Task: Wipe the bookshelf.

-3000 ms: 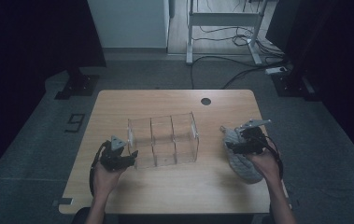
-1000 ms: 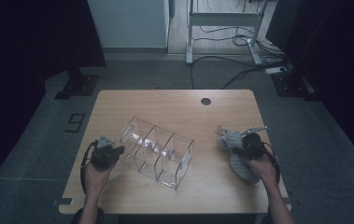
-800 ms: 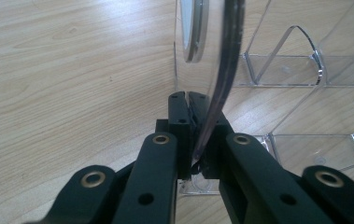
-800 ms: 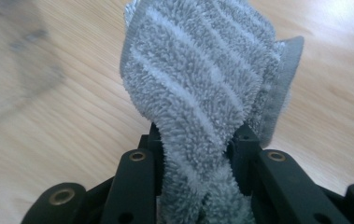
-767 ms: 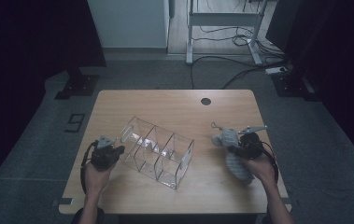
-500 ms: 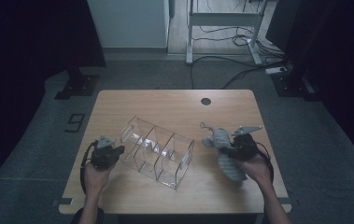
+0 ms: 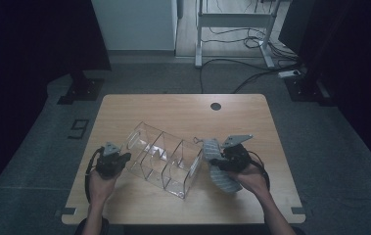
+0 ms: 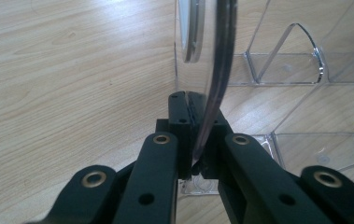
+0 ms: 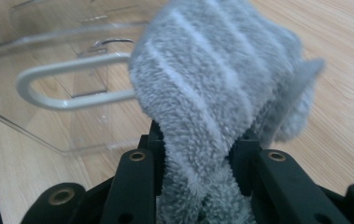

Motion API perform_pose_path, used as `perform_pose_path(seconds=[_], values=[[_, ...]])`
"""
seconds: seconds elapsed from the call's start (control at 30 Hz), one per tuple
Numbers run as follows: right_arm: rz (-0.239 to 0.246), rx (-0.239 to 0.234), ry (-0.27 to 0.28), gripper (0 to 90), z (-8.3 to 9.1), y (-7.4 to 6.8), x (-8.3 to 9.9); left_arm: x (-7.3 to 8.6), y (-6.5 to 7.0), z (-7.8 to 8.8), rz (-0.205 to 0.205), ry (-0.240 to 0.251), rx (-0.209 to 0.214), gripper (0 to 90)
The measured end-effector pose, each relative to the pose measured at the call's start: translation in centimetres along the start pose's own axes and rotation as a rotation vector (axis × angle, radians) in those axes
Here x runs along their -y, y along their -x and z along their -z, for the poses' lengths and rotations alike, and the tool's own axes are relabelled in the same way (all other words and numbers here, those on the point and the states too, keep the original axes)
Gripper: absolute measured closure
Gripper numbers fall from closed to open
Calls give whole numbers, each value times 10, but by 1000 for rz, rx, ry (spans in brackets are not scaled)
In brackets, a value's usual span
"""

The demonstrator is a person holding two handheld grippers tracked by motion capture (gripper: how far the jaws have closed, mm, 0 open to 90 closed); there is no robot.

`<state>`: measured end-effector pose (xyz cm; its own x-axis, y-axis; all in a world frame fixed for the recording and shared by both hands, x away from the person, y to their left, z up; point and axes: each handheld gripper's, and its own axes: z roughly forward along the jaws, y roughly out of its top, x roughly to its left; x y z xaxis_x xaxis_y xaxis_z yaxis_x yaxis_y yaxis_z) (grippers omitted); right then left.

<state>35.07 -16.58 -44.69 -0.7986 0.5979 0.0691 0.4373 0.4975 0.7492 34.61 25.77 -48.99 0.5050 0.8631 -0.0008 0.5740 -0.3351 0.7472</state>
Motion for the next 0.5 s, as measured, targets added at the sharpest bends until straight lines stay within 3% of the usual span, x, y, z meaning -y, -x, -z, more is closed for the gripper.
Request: perform_pose_path(seconds=[0.17,0.3,0.5], values=[[35,3,-8,694,-13,-7,-6,-1,1,-1,-8,-5,-4,870],[33,-9,-4,699,-15,-7,-4,-2,3,-1,-5,-11,-14,870],[71,-22,-8,700,-13,-16,-5,-6,8,-3,-7,-37,-67,869]])
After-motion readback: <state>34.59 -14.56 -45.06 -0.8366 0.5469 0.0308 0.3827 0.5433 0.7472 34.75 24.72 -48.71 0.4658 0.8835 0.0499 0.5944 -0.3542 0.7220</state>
